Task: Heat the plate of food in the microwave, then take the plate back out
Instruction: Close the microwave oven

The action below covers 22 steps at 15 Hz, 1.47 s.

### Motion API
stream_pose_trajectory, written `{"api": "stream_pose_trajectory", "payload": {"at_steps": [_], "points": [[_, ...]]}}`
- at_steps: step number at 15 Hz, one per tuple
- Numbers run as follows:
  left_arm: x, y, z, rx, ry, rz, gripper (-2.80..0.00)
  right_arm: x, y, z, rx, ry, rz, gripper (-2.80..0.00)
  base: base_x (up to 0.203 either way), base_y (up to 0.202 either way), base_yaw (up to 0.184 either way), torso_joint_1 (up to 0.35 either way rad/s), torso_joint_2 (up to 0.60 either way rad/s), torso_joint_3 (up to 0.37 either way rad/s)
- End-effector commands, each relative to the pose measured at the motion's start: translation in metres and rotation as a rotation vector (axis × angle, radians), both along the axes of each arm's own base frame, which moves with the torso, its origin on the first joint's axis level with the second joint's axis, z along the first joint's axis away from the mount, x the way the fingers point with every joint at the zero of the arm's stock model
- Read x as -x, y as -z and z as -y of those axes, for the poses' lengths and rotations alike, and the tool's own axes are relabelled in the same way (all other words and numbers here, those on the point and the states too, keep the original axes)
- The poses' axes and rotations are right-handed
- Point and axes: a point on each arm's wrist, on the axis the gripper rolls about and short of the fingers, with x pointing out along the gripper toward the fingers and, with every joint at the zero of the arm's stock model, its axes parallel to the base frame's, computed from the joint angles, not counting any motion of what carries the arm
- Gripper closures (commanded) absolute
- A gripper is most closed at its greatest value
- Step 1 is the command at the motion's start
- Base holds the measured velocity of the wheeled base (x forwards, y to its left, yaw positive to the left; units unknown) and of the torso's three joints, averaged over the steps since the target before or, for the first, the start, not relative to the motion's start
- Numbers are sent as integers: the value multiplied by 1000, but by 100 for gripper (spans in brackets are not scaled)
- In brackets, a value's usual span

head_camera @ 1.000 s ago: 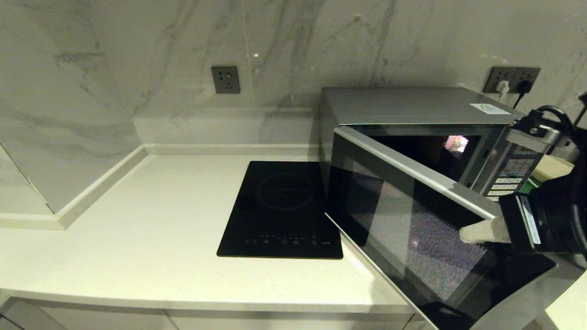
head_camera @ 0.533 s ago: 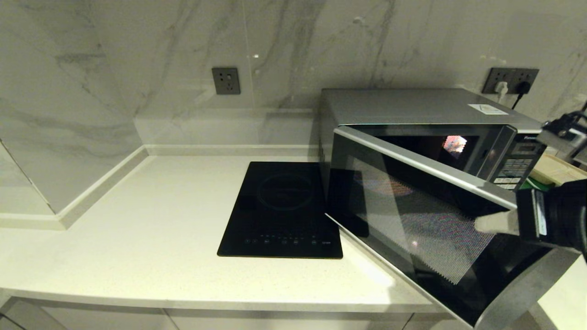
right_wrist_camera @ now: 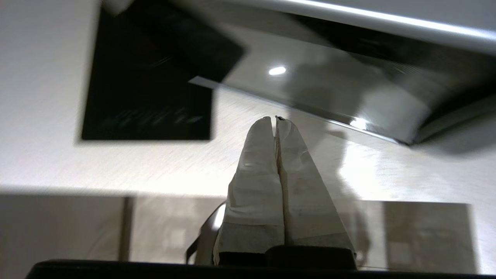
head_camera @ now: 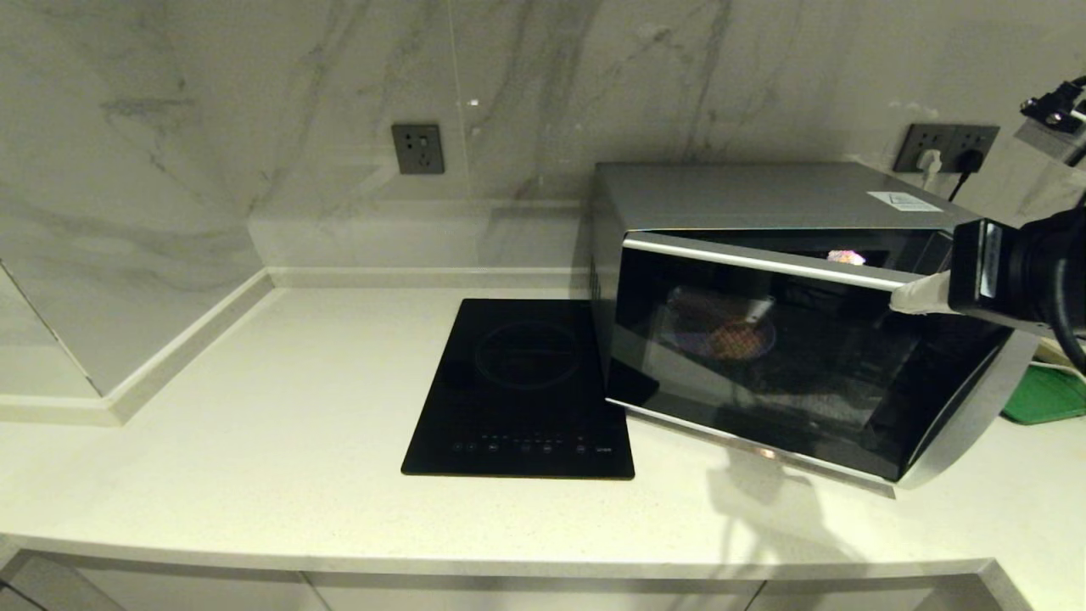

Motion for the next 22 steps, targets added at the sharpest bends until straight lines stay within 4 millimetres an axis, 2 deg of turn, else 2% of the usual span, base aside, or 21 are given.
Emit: {"api": "stream_pose_trajectory", "payload": {"at_steps": [1,4,9,14,18,22], "points": [[0,0,0,0,0,0,0,-24,13,12,40,126,-46,0,0,0,0,0,0,0],[0,0,0,0,0,0,0,-41,20,44,-8,235,-85,0,0,0,0,0,0,0],[0,0,0,0,0,0,0,-87,41,89,-84,361,-69,0,0,0,0,0,0,0],[0,0,0,0,0,0,0,-114,52,99,-112,353,-59,0,0,0,0,0,0,0],[0,0,0,0,0,-1,0,-118,48,101,-113,360,-40,0,0,0,0,0,0,0],[0,0,0,0,0,0,0,-123,39,102,-116,358,53,0,0,0,0,0,0,0]]}}
